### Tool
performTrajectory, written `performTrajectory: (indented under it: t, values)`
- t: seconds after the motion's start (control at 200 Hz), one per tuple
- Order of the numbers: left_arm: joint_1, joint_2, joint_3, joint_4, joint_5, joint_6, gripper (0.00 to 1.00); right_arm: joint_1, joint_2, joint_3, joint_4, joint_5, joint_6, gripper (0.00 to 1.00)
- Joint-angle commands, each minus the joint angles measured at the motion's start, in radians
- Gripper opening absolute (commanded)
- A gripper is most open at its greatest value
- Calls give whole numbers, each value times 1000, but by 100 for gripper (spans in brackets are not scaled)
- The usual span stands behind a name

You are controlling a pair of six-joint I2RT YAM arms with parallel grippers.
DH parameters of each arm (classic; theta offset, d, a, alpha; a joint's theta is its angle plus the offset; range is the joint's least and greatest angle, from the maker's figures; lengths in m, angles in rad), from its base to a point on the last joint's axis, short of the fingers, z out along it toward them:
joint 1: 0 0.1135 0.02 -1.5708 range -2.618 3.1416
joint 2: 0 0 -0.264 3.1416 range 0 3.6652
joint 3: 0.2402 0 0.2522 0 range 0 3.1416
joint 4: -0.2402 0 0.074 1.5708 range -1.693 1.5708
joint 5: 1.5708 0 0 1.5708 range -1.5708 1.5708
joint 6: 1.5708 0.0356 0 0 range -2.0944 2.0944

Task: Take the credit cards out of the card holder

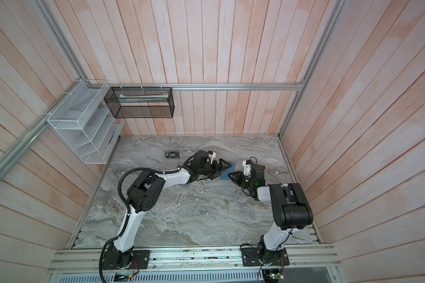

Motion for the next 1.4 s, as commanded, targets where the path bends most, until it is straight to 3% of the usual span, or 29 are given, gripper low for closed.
performTrajectory:
  t: [0.0,0.23,0.585,1.07,1.24,1.395]
  values:
    - [-5,-108,-26,-25,-24,41,100,7,-100,2,-123,17,-76,0]
    - [26,-291,-145,-175,-119,152,100,36,-260,44,-359,109,-208,0]
    - [25,-394,-231,-386,-211,304,100,250,-320,186,-584,362,-366,0]
    - [29,-436,-277,-372,-227,290,92,377,-281,264,-647,526,-432,0]
    - [31,-443,-281,-366,-241,287,90,389,-279,266,-653,531,-436,0]
    - [31,-408,-263,-352,-221,280,82,400,-279,266,-651,534,-432,0]
